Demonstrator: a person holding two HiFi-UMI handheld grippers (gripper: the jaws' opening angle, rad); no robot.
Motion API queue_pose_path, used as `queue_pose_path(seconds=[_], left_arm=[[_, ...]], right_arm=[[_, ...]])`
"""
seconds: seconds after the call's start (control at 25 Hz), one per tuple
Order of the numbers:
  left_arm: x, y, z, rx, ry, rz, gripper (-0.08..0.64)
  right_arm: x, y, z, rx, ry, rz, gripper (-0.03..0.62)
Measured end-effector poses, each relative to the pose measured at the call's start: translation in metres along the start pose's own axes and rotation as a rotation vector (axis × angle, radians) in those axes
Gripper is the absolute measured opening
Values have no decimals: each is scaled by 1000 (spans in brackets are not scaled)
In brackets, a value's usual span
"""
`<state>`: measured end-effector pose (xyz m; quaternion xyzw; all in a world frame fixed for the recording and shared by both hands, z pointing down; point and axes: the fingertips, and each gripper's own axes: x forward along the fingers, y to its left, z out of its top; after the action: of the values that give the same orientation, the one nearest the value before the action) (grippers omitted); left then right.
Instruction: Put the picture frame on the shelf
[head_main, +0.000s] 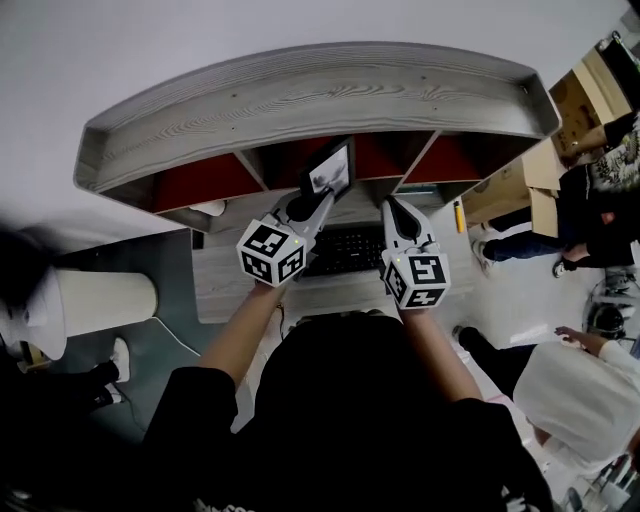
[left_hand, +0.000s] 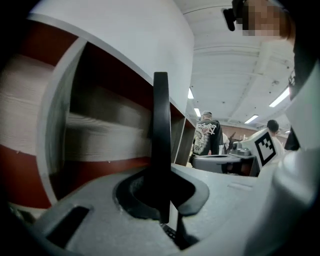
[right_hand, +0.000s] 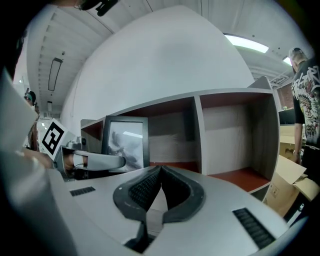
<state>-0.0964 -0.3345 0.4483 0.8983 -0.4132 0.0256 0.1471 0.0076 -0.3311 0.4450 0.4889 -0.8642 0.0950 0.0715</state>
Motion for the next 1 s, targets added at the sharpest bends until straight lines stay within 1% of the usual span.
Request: queue_pose_path(seconds=[0.24,0.36,0.52,0.64,0.8,0.92,1.0], left_arm=[[40,7,10,-23,30,-69,25],[56,7,14,-21,43,-104,25],[77,9,9,-27,96,-140,25],[94,13,4,-22,141,-155,25],[110,14,3,20,197,-172,25],[120,14,6,10,217,-190,26],[127,16,6,7,238,-189,27]], right_arm=[[2,-9,9,0,-14,-23,12],[3,-13,12,4,-23,-34,12],[2,-17,13,15,-30,-44,12],[-1,-22,14,14,-31,-53,12],[-4,-28,13,23,-33,-68,12],[-7,-33,11,33,-33,-78,13],[-8,-37,10,34,-33,-83,13]])
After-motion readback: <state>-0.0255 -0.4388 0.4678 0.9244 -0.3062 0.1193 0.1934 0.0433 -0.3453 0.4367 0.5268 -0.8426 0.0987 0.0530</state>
